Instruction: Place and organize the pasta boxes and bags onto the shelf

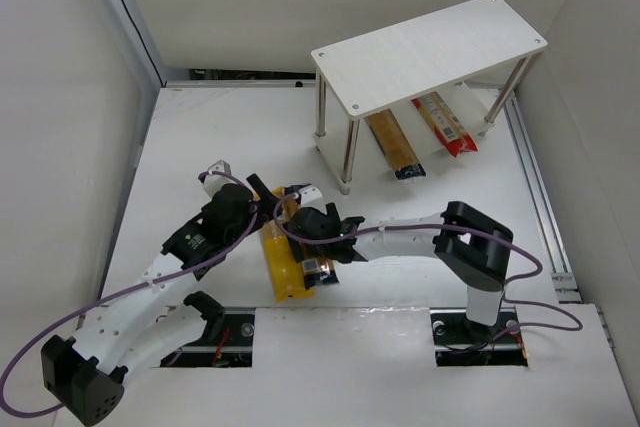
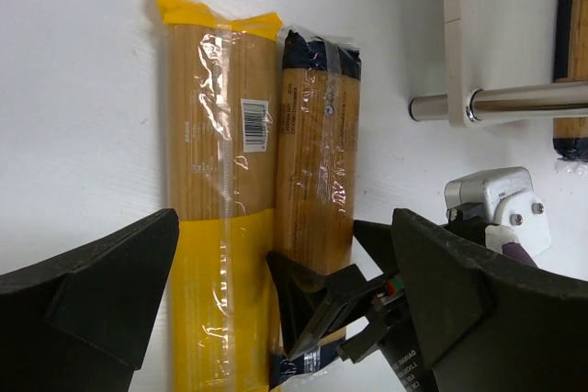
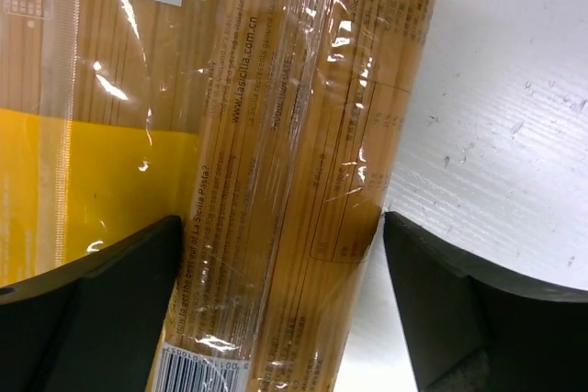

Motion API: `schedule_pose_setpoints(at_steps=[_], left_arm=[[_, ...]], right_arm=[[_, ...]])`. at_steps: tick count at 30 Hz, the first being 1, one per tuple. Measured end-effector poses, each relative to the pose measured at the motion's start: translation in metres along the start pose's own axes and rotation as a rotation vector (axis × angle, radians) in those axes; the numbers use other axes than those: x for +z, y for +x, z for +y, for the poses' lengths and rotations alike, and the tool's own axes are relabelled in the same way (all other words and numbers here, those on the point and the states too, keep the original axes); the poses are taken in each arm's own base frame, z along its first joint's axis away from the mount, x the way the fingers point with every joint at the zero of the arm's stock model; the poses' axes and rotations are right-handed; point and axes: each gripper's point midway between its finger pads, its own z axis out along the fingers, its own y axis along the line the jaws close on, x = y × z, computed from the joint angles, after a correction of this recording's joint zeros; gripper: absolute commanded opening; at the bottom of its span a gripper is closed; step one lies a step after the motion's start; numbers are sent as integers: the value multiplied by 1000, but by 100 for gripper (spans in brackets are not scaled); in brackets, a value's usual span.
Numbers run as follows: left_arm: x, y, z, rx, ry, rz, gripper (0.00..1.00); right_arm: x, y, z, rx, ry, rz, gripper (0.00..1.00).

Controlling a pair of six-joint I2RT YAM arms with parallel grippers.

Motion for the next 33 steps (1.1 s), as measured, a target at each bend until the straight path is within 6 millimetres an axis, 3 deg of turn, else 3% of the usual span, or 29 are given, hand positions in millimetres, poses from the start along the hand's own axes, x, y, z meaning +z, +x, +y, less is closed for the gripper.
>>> schedule_pose_setpoints(at_steps=[4, 5, 8, 10, 11, 12, 13, 18, 21, 23, 30, 33], left_arm=[[0, 0, 0, 0, 0, 0, 100], [0, 0, 0, 0, 0, 0, 100], [0, 0, 0, 0, 0, 0, 100], [0, 0, 0, 0, 0, 0, 100], [0, 0, 0, 0, 0, 0, 100], [0, 0, 0, 0, 0, 0, 100], [0, 0, 0, 0, 0, 0, 100], [0, 0, 0, 0, 0, -1, 100], [0, 0, 0, 0, -1, -1, 100], [0, 0, 0, 0, -2, -3, 100], [6, 2, 3, 9, -27, 3, 100], [10, 3, 4, 14, -41, 6, 100]], right_arm=[[1, 3, -3, 29, 2, -5, 75], [2, 4, -4, 33, 2, -2, 65], [5, 2, -8, 42, 4, 2, 46], [7, -2, -10, 54, 2, -4, 22], [7, -6, -9, 59, -4, -13, 22], [6, -11, -9, 66, -11, -26, 7], [6, -13, -9, 66, -19, -29, 0], [-8, -5, -23, 21, -28, -12, 0], [-43, -2, -41, -70, -50, -3, 0], [-77, -16, -48, -126, -100, -41, 0], [-205, -122, -39, -231, -319, -433, 0], [-244, -162, -45, -265, -309, -562, 0]])
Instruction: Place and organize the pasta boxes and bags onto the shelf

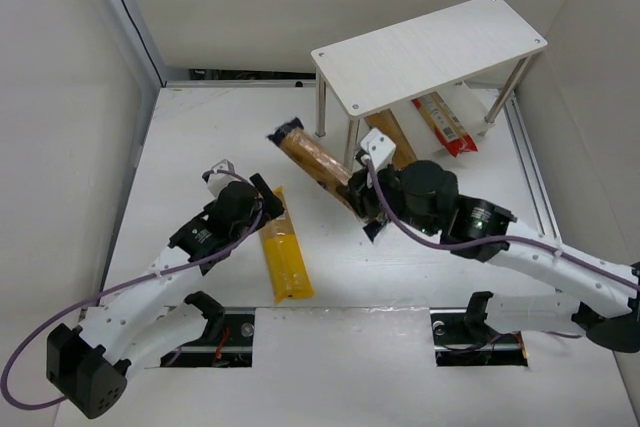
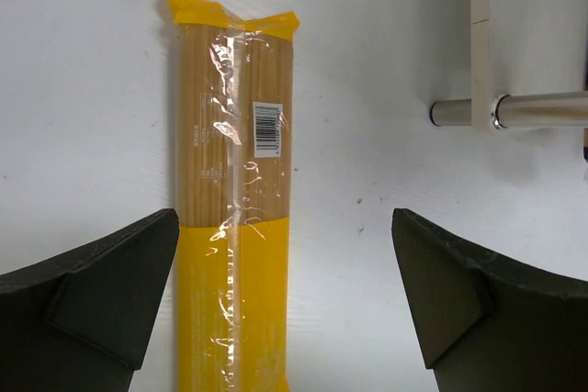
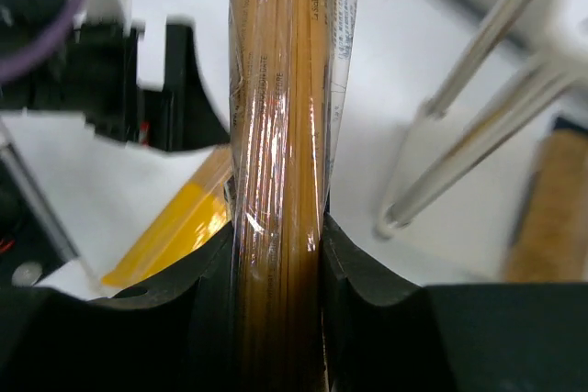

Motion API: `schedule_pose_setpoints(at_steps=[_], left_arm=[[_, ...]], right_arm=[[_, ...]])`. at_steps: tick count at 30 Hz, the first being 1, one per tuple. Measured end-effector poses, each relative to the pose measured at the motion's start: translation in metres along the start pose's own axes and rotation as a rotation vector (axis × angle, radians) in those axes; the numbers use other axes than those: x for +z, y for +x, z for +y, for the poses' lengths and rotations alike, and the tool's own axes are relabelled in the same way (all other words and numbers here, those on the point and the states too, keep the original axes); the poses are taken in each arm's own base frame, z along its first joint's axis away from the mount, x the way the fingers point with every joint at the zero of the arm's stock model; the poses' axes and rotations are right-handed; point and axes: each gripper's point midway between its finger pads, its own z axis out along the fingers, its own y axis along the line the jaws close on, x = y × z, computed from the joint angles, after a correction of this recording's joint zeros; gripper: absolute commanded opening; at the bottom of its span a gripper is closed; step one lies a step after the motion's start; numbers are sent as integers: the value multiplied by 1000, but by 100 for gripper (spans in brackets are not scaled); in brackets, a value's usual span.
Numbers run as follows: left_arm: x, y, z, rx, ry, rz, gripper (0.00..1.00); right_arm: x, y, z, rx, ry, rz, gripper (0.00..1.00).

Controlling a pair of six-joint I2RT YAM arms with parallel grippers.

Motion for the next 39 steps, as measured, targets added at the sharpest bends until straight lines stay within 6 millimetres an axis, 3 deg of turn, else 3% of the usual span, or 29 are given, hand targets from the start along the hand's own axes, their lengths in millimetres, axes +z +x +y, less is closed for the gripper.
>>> schedule_pose_setpoints(at_steps=[4, 8, 12, 16, 19, 22, 24, 26, 27, 28, 34, 37, 39], left_arm=[[6, 2, 3, 10, -26, 5, 100], [12, 6, 7, 22, -55, 14, 100], [16, 8, 8, 30, -71, 24, 100], [20, 12, 10, 39, -91, 36, 100], [24, 15, 12, 47, -105, 46, 100], [25, 15, 11, 49, -103, 48, 100], [25, 14, 9, 50, -93, 43, 100], [26, 12, 8, 50, -89, 40, 100], [25, 11, 6, 52, -86, 38, 100], [25, 9, 4, 50, -82, 35, 100], [20, 0, -6, 41, -47, 14, 100], [18, -2, -8, 35, -35, 11, 100], [15, -3, -10, 31, -23, 8, 100]], right_arm=[[-14, -64, -47, -71, 141, -103, 0], [-37, -122, -142, -112, 400, -170, 0], [-73, -157, -250, -155, 657, -157, 0], [-88, -163, -331, -205, 756, -76, 0], [-75, -155, -378, -242, 715, 0, 0], [-50, -130, -419, -280, 629, 77, 0], [-31, -102, -442, -283, 568, 129, 0], [-15, -72, -461, -270, 528, 181, 24], [-12, -73, -469, -292, 534, 169, 40], [-12, -77, -472, -308, 546, 159, 99], [-28, -89, -490, -341, 700, 157, 100], [-41, -96, -487, -332, 777, 148, 100], [-54, -111, -479, -334, 823, 122, 100]])
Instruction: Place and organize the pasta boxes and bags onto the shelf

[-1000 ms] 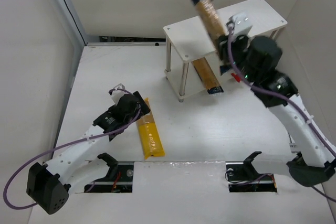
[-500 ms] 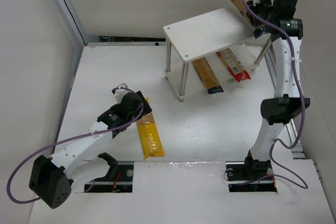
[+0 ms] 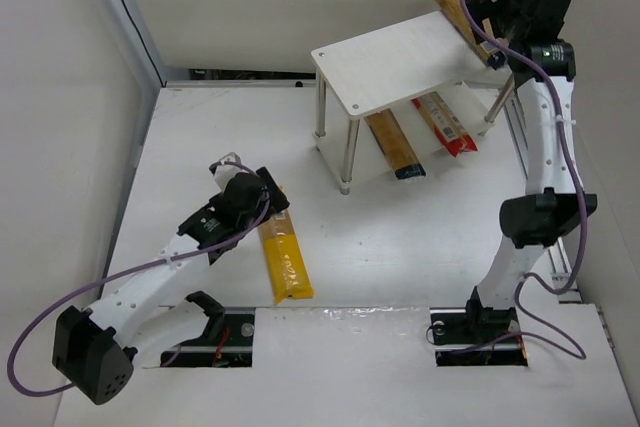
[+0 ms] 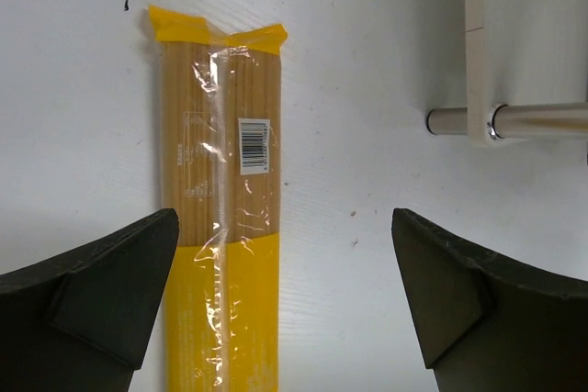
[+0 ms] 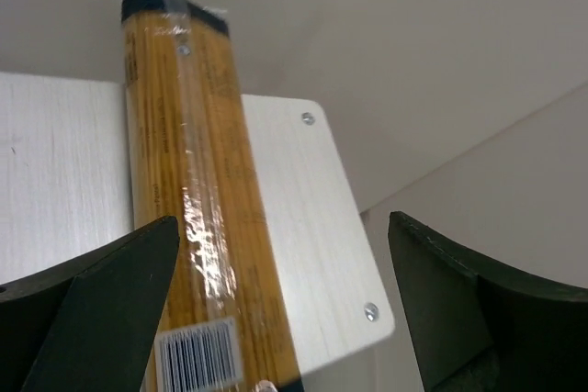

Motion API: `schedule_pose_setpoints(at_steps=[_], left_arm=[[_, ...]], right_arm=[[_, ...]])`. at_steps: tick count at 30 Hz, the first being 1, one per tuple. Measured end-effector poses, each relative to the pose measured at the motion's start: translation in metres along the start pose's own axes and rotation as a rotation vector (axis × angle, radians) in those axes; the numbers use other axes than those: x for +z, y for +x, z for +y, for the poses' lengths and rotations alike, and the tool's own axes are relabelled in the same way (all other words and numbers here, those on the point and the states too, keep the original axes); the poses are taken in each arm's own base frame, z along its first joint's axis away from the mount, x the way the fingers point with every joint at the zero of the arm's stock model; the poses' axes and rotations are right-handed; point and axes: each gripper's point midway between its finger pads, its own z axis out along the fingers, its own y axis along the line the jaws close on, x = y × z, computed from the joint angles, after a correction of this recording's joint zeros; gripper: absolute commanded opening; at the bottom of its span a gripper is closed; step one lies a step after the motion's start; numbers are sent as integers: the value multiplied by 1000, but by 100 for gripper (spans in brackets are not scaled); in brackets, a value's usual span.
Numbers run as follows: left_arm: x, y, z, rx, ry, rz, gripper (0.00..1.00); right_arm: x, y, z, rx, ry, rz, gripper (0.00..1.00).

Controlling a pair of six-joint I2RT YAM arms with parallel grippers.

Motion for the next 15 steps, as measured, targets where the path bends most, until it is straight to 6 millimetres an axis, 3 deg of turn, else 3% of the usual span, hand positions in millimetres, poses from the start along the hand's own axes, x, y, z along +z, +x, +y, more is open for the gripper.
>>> schedule_pose_setpoints(at_steps=[3, 7, 10, 11, 13, 15], left_arm=[[-4, -1, -3, -8, 22, -1, 100], [-8, -1, -5, -12, 45, 4, 100], [-9, 1, -6, -8, 54, 16, 100], [-9, 3, -6, -6, 56, 20, 100], [-7, 8, -4, -2, 58, 36, 100], [-4, 16, 0, 7, 58, 56, 100]], right_arm=[[-40, -34, -15, 48, 73, -61, 100], [-128, -67, -18, 183, 144, -168, 100], [-207, -65, -8, 359, 152, -270, 100], [-225, -56, 0, 417, 145, -295, 100], [-255, -39, 15, 507, 122, -340, 100], [-266, -17, 43, 583, 51, -338, 100]])
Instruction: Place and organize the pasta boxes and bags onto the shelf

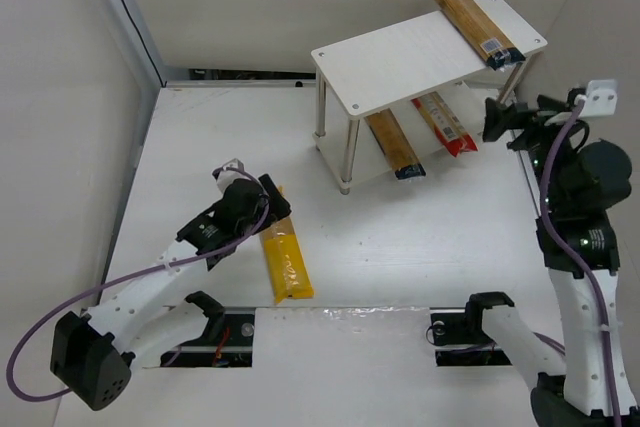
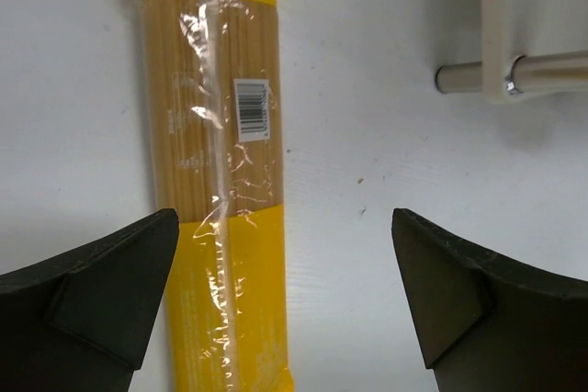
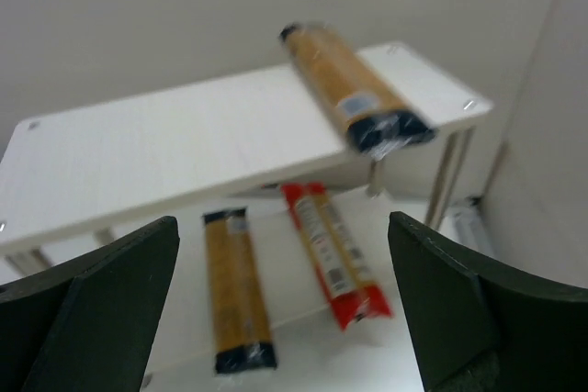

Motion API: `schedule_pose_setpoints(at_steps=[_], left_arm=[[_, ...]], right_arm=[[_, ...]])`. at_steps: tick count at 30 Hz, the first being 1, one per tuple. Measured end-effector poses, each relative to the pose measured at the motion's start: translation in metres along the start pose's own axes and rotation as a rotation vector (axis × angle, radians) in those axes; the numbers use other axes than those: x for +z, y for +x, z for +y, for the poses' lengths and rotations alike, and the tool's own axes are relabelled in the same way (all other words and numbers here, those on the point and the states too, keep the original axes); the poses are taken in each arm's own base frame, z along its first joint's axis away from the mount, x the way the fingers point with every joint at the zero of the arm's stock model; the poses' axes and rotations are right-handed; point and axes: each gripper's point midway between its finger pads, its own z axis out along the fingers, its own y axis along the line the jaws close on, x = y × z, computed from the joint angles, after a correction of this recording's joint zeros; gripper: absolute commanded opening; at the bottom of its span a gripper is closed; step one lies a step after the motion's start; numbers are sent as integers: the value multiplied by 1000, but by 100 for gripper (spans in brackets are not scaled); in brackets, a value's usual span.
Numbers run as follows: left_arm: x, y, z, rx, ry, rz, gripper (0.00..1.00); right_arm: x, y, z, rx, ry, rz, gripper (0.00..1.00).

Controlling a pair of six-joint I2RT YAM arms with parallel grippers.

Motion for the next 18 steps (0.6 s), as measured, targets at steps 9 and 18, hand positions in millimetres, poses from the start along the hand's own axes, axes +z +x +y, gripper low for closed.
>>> schedule_pose_setpoints(at_steps=[9, 18], left_arm=[[26, 46, 32, 30, -117, 148, 100], [45, 77, 49, 51, -188, 257, 100]], right_arm=[[-27, 154, 40, 162, -120, 399, 100], [-47, 159, 34, 165, -84, 419, 100]])
